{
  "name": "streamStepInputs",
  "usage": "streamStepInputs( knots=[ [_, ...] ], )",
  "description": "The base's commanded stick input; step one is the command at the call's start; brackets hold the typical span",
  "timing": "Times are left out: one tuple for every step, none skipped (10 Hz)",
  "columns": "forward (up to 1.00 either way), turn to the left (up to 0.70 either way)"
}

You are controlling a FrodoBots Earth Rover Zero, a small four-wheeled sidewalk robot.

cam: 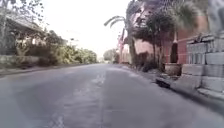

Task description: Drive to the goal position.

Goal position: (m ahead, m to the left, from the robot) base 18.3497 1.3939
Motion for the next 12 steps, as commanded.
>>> streamStepInputs(
  knots=[
    [1.0,0.0],
    [1.0,0.0],
    [1.0,0.0],
    [1.0,0.0],
    [1.0,0.0],
    [1.0,0.0],
    [1.0,0.0],
    [1.0,0.0],
    [1.0,0.0],
    [1.0,0.0],
    [1.0,0.0],
    [1.0,0.0]
  ],
)
